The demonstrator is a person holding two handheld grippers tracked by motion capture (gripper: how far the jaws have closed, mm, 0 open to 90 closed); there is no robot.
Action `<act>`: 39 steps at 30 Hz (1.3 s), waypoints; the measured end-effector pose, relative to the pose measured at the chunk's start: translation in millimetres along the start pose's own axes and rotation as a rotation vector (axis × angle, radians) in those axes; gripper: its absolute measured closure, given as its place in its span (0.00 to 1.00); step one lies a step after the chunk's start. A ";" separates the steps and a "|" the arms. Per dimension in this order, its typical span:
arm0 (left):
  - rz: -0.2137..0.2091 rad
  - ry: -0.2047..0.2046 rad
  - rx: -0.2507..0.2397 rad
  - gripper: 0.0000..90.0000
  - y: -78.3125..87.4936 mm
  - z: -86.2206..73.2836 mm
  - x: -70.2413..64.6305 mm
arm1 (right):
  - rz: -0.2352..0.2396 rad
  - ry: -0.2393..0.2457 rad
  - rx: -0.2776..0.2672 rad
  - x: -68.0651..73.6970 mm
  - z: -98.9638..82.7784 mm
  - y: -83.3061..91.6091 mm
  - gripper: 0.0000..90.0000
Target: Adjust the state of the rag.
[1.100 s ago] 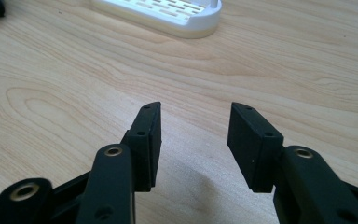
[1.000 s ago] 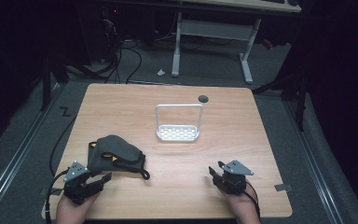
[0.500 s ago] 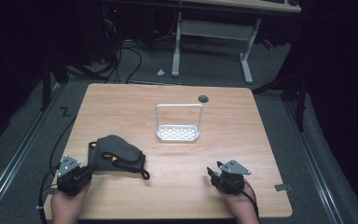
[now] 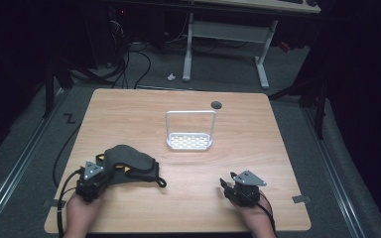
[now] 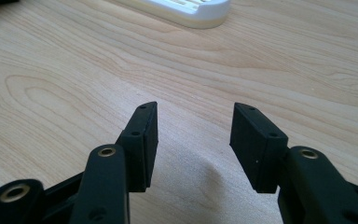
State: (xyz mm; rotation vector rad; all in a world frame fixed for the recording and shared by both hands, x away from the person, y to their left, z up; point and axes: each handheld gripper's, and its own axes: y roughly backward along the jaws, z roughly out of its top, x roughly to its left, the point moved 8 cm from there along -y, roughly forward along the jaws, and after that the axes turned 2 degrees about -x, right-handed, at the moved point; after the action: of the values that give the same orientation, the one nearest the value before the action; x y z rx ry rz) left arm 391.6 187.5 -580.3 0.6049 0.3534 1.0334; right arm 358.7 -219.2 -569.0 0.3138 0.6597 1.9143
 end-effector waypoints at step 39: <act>-0.221 -0.201 -0.004 1.00 8.6 -4.8 -106.0 | 0.164 0.154 0.041 90.2 55.5 -75.2 0.90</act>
State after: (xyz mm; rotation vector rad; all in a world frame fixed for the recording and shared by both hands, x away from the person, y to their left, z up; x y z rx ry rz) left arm 332.5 98.9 -579.3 0.6447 0.2351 0.7542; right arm 404.7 -97.9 -573.9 0.2543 0.7960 2.0987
